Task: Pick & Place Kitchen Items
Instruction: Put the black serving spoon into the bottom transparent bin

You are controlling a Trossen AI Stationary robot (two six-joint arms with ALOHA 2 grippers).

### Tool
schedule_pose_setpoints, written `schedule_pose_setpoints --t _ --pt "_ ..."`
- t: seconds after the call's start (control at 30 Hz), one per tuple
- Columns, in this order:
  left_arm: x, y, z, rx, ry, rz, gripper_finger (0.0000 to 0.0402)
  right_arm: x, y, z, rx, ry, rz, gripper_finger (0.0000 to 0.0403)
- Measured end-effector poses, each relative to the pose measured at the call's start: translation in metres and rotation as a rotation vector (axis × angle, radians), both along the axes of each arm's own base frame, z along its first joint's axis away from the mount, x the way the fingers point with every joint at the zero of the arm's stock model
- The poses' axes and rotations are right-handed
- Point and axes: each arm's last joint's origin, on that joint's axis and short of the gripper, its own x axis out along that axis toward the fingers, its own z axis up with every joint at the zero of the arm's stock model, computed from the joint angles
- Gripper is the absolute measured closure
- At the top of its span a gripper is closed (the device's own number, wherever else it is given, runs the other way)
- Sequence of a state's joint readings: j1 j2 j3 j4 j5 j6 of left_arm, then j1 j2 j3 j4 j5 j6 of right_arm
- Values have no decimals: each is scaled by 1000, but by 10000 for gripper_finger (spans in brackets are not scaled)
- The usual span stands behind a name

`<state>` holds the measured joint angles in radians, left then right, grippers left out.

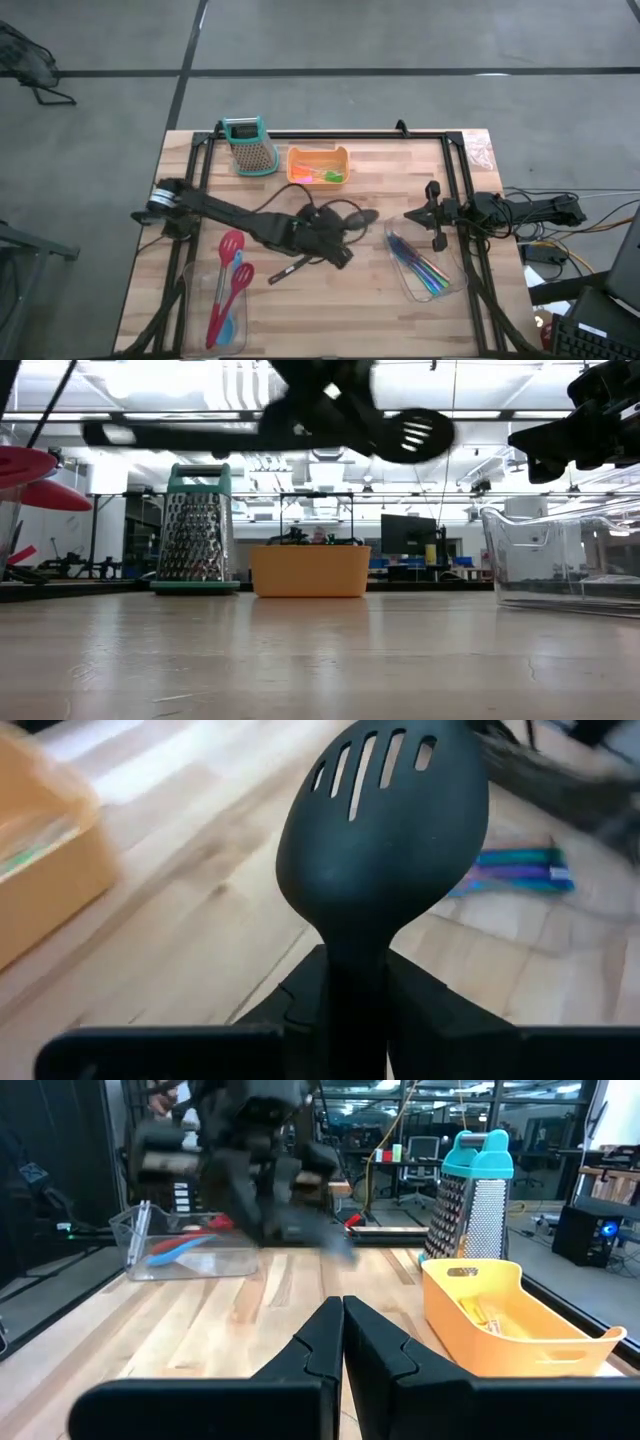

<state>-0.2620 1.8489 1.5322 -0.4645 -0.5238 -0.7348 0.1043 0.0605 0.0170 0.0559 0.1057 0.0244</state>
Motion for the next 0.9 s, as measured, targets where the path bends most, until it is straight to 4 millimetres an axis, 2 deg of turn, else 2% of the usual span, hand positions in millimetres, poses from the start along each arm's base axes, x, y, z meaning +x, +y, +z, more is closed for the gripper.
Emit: schedule_pose_setpoints --t 0.17,0.37,0.47,0.67,0.77,0.9 --pt "-34 -14 17 -49 47 120 331 0 0 0 -1 0 0 394" --pt "-85 -46 26 -137 128 236 332 0 0 0 -1 0 0 394" --pt "-110 -67 30 -147 151 231 333 0 0 0 -1 0 0 394" --pt "-161 -101 27 -115 179 317 330 0 0 0 -1 0 1 394" --pt "-186 -112 24 -63 150 386 330 0 0 0 0 0 0 394" --pt "-207 -122 12 -58 106 444 328 0 0 0 -1 0 1 394"
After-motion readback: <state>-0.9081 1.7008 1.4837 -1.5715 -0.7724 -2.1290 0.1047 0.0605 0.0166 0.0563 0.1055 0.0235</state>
